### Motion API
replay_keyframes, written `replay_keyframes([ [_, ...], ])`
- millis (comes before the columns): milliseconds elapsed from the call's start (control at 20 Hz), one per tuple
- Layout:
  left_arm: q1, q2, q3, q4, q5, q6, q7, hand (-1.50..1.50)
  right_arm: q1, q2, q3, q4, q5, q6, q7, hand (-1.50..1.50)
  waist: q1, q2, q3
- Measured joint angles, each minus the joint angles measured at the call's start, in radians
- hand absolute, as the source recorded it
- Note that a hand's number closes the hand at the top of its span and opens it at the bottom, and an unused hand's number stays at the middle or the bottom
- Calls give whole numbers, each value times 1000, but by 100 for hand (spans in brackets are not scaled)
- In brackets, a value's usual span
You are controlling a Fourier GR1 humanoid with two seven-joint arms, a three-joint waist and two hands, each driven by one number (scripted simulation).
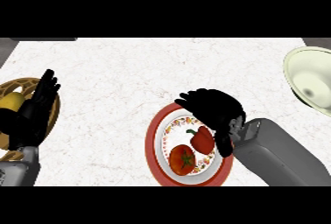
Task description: Pick the bell pepper from the plate and place it in the bowl
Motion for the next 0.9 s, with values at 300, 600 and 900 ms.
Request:
replay_keyframes([
  [300,-18,-12,34,10,-20,-26,15,0,88,12,11,1,121,-44,-78,-150,-3,-1,0],
  [600,-8,-35,62,15,-37,-55,2,0,131,49,4,65,206,-43,-133,-150,-2,-1,0],
  [900,-5,-58,92,27,-62,-79,-17,0,169,93,-19,105,295,-65,-184,-150,-2,0,0],
])
